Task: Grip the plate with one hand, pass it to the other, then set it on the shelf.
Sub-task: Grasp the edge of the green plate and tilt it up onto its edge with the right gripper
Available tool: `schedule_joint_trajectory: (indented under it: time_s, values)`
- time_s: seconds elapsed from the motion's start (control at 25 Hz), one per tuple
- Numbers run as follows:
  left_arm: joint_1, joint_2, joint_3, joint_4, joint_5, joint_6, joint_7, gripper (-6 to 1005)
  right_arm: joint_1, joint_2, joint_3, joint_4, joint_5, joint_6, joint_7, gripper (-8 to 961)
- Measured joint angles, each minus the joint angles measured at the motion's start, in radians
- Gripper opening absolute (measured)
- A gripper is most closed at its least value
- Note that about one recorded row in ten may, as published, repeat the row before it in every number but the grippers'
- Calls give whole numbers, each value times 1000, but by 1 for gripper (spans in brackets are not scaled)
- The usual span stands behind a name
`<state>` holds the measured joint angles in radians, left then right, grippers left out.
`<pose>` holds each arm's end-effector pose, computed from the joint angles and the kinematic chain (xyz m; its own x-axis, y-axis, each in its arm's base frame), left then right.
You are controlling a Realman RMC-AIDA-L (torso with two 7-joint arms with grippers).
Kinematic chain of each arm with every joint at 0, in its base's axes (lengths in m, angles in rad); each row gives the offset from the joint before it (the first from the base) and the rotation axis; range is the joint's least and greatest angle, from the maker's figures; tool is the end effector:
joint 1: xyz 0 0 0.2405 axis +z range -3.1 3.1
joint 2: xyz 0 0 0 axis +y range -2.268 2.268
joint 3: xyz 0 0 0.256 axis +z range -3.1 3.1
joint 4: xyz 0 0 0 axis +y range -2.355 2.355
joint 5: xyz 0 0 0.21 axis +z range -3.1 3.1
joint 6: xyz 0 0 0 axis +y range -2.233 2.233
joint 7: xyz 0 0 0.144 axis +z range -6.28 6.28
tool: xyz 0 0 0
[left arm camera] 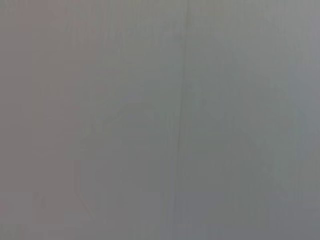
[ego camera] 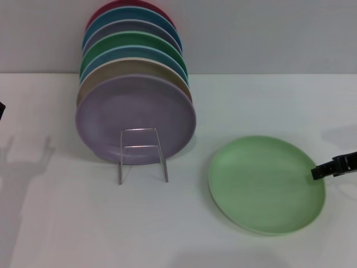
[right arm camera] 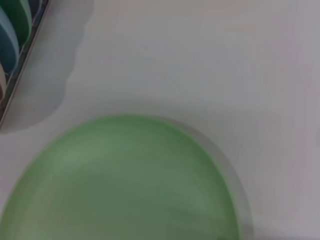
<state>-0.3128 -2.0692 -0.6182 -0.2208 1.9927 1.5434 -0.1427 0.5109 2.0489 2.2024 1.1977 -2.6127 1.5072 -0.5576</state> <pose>-0.3220 0.2802 0.0167 0.6015 -0.3260 0.7293 0.7541 -0.0693 -0.6530 0.2802 0.3531 0.0641 0.3926 -0.9061 -0.1578 -0.8415 -0.2847 -0.4591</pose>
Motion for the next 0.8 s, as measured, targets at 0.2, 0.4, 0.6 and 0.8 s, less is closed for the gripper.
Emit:
schedule_joint_trajectory:
  time_s: [0.2,0.4,0.6,0.8]
  values:
    - [9,0,0,0,1,12,0,858,3,1,-12,-5,0,-11,0,537]
    - [18,0,0,-2,1,25,0,857,6,2,-34,-23,0,-24,4,534]
    - [22,0,0,-1,1,28,-1,857,7,5,-38,-32,-12,-30,6,532]
    - [22,0,0,0,4,31,0,857,8,6,-38,-41,-20,-38,11,456]
